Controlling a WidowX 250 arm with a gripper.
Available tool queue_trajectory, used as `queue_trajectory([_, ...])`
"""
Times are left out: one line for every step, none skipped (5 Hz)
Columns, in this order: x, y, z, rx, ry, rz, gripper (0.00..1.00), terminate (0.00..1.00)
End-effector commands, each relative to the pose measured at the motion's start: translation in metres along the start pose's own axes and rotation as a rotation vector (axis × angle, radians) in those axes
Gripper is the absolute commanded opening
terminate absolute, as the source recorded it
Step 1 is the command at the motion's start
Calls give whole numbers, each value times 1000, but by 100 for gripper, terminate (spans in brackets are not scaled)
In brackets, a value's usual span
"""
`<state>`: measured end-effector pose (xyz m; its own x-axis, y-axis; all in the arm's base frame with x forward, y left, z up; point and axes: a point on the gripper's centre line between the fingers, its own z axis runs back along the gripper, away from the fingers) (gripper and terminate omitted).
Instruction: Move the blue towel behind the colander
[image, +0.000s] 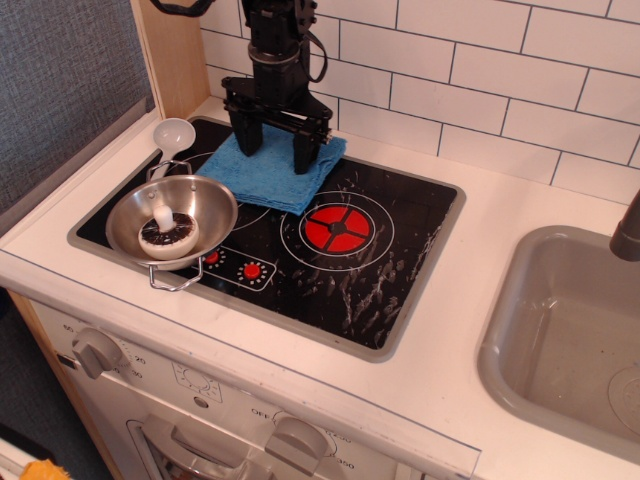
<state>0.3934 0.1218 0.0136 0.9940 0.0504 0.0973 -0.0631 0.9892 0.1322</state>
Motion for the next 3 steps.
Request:
queue_trajectory([8, 6, 49, -82, -92, -15, 100, 0])
queue_trajectory([12, 17, 88, -136, -163, 11, 100, 0])
queue_trajectory([5, 28, 103, -133, -184, 13, 100, 0])
